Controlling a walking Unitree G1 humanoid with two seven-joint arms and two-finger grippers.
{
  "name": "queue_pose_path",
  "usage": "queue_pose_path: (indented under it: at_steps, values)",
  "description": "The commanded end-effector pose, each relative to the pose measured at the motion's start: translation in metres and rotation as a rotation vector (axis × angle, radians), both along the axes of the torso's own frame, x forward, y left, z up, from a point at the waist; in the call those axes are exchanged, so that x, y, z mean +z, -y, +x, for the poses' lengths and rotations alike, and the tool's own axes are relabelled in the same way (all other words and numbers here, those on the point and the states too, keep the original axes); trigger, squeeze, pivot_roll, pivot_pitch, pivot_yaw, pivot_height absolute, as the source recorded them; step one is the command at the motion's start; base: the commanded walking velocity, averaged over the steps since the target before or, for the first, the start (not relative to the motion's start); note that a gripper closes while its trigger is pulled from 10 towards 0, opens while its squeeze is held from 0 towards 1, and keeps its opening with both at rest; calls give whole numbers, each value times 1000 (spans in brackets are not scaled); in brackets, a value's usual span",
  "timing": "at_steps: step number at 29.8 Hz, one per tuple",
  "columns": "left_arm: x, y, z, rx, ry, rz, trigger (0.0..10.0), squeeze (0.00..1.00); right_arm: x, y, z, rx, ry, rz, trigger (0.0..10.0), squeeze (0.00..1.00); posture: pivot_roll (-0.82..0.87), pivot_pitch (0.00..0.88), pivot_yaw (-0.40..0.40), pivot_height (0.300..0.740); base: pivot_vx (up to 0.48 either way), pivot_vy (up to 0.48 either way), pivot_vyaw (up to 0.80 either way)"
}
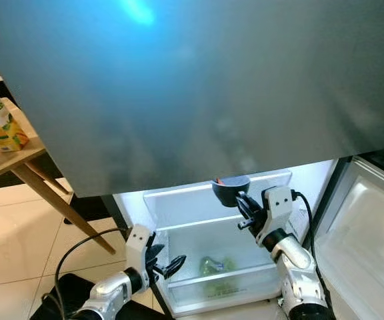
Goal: Restocking fridge
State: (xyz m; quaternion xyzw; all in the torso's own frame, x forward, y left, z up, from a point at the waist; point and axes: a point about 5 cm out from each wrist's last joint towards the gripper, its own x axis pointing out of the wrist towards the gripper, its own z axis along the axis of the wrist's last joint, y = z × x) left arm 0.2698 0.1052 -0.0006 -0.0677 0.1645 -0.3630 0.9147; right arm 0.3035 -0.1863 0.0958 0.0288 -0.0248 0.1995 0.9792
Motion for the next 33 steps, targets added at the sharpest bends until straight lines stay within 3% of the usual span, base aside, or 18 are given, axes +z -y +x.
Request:
queue_pose_path:
  at_steps: [1, 13, 33]
  values:
    - [3, 3, 1, -39, 34, 9, 10000, 0, 1, 2, 1, -16, -2, 11, 10000, 0, -153, 30, 70, 740, 0, 0, 0]
    - [14, 16, -4, -167, 177, 8, 10000, 0, 8, 22, 7, -108, -25, 41, 10000, 0, -151, 35, 74, 731, 0, 0, 0]
    - [17, 16, -3, -160, 211, 19, 10000, 0, 17, 20, 12, -109, -10, 51, 10000, 0, -140, 28, 76, 651, 0, 0, 0]
